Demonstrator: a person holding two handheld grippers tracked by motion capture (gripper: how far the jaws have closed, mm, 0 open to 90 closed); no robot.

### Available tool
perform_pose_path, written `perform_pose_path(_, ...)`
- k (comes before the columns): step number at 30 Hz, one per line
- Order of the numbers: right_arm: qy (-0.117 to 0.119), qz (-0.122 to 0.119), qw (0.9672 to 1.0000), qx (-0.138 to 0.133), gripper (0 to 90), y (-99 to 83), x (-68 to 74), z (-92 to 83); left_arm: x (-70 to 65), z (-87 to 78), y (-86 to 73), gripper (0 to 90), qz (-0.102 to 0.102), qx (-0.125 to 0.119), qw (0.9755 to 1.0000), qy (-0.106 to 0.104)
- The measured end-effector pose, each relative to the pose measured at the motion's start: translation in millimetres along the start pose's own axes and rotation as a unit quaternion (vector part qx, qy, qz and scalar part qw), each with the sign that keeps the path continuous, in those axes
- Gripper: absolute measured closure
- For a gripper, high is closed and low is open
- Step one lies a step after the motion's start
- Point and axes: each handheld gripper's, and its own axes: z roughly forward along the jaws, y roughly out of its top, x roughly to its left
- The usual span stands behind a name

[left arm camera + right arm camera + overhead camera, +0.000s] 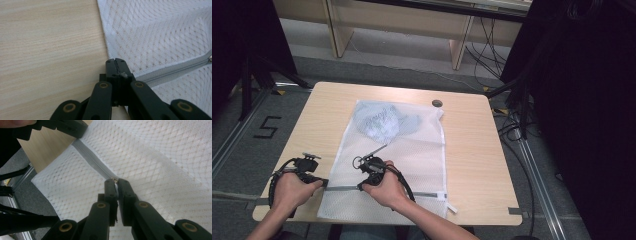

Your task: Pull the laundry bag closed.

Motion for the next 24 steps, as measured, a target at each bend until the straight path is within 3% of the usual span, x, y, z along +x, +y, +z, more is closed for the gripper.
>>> perform_pose_path(4, 0.001, 0.002, 1.0000, 0.002, 87.0, -0.4, -0.4, -1.5, 0.7, -0.9, 0.7, 90.0, 0.001, 0.009, 1.0000, -0.002)
perform_pose_path(18, 0.005, 0.000, 0.9999, 0.010, 87.0, -0.8, -9.0, -1.4, 0.0, 0.0, 0.3, 90.0, 0.002, 0.001, 1.0000, 0.000)
perform_pose_path(19, 0.003, 0.011, 0.9998, 0.013, 87.1, -1.0, -9.1, -2.3, 0.1, 0.0, 0.3, 90.0, 0.002, 0.001, 1.0000, 0.000)
perform_pose_path(23, 0.004, 0.005, 0.9998, 0.018, 87.0, -1.3, -12.2, -3.4, 0.7, -0.7, 0.9, 90.0, 0.003, 0.008, 1.0000, -0.001)
perform_pose_path(24, 0.004, 0.016, 0.9996, 0.021, 87.0, -1.5, -10.7, -4.0, 0.5, -0.4, 0.5, 90.0, 0.003, 0.004, 1.0000, -0.001)
